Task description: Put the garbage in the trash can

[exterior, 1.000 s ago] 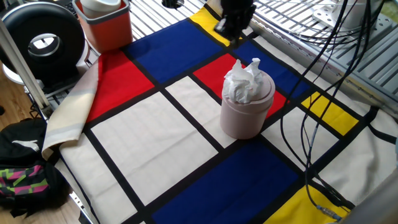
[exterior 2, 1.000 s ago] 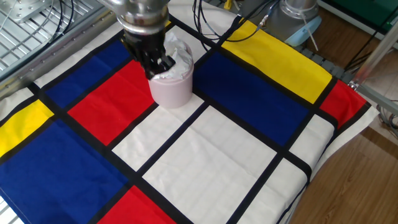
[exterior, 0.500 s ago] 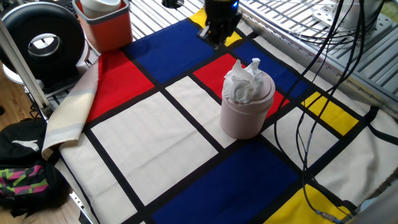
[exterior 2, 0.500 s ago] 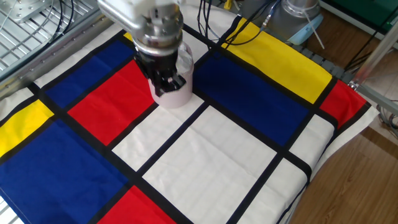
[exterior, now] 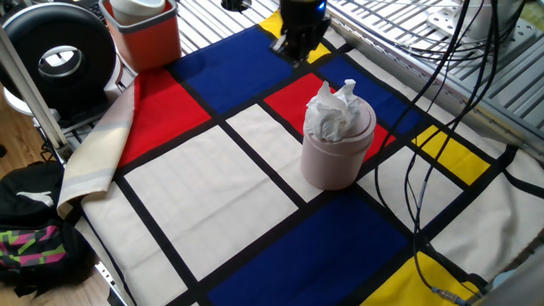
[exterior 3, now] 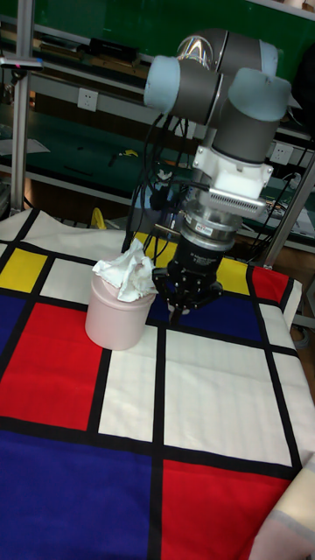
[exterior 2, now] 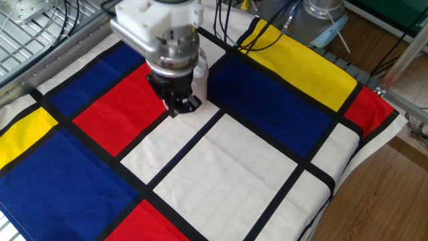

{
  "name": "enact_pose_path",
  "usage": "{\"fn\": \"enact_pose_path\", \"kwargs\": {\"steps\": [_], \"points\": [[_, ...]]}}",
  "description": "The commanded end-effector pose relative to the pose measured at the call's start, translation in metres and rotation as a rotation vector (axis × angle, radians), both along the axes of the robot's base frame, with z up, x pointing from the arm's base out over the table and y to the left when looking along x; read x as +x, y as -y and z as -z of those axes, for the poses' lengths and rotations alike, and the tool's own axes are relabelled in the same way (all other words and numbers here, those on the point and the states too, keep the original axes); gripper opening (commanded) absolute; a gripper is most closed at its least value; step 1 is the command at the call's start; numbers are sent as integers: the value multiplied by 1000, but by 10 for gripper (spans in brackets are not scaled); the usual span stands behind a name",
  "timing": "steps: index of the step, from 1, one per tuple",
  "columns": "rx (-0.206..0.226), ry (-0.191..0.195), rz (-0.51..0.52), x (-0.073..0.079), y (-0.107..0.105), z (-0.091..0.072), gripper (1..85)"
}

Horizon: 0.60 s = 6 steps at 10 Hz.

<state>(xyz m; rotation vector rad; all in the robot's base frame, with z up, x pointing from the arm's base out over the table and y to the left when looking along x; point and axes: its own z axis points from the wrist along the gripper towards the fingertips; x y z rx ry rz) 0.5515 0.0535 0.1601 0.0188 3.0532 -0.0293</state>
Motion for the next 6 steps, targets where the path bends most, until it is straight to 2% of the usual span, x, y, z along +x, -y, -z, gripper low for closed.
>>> {"fn": "enact_pose_path", "kwargs": {"steps": [1, 5, 6], "points": [[26, 11, -7, 15, -7, 15, 10], [26, 19, -13, 24, -6, 25, 10], [12, 20, -14, 26, -1, 26, 10]]}}
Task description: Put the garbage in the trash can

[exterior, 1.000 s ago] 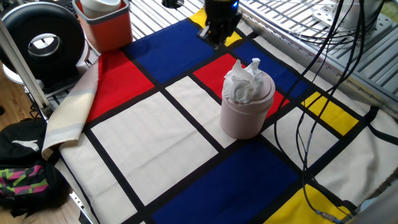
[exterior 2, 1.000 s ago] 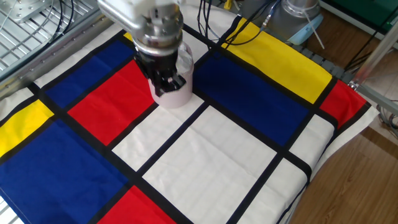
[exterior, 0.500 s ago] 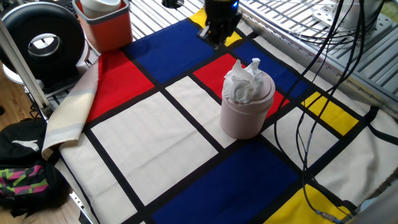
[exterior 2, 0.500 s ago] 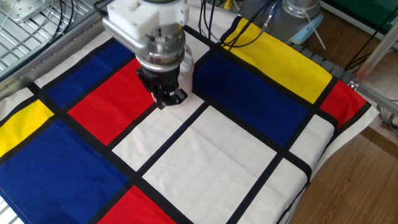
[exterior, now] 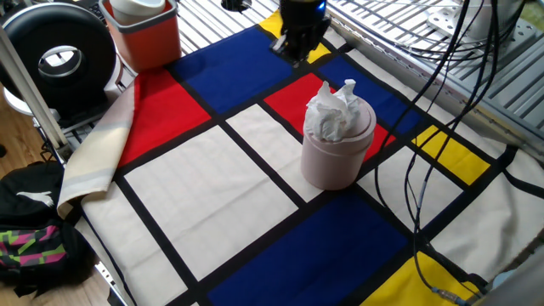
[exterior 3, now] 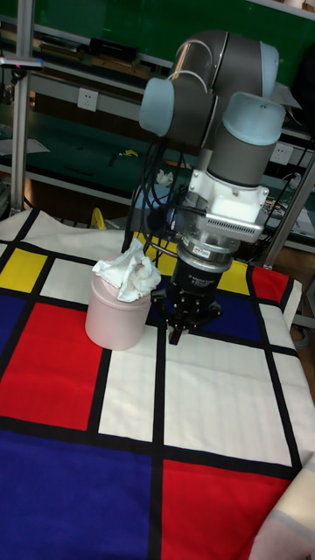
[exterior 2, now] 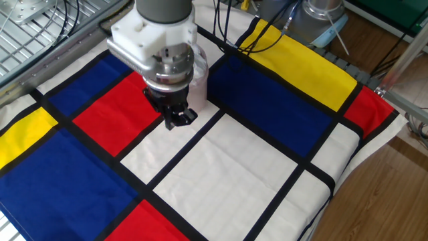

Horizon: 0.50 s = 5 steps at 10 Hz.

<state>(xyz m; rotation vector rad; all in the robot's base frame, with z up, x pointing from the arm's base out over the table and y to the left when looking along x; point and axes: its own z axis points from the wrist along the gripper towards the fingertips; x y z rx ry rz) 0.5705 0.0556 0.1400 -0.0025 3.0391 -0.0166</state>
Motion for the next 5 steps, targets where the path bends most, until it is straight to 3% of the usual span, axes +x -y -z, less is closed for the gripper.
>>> {"fn": "enact_pose_path", "kwargs": {"steps": [1, 5], "points": [[-10, -1, 9, 6, 6, 7, 10], [-9, -7, 21, 14, 13, 14, 10]]}}
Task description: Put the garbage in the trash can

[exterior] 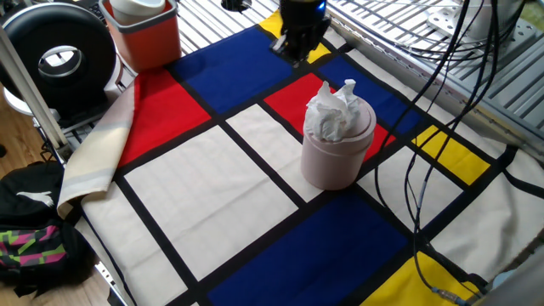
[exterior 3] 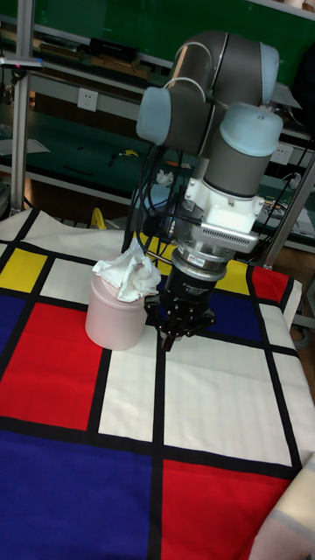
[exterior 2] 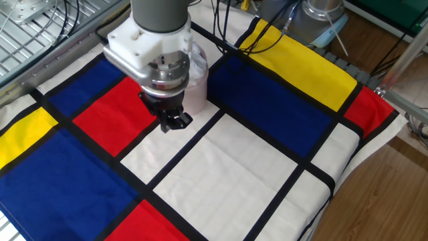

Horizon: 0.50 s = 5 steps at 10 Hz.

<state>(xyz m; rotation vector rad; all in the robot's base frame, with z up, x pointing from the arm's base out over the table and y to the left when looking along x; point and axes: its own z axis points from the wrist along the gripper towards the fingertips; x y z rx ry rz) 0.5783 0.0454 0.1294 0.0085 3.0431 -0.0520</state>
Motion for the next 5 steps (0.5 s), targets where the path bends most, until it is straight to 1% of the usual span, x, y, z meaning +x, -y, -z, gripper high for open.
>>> {"fn": "enact_pose_path", "kwargs": {"steps": [1, 2, 5], "points": [[31, -4, 19, 8, 0, 6, 10], [33, -1, 17, 11, 1, 8, 10], [28, -14, 7, 15, 11, 7, 10]]}}
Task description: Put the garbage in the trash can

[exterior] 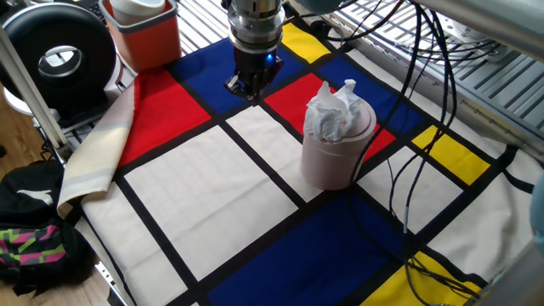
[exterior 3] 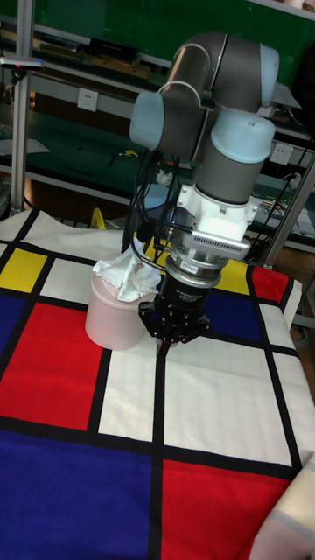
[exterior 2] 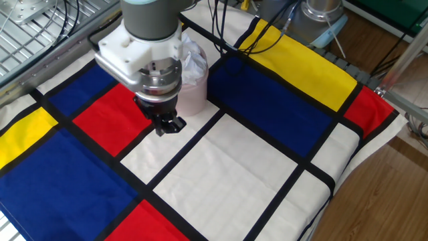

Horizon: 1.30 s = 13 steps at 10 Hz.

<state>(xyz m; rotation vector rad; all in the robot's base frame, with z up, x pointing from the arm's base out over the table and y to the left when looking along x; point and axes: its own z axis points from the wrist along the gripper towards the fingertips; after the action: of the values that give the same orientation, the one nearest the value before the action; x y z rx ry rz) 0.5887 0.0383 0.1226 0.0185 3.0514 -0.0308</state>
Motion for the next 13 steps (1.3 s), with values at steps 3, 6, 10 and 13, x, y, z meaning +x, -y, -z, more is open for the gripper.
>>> {"fn": "enact_pose_path", "kwargs": {"steps": [3, 6, 10, 13], "points": [[25, -1, 5, 9, 3, 2, 10], [21, 0, 4, 14, 9, 7, 10], [7, -1, -11, 18, 16, 13, 10], [9, -23, -31, 15, 19, 14, 10]]}}
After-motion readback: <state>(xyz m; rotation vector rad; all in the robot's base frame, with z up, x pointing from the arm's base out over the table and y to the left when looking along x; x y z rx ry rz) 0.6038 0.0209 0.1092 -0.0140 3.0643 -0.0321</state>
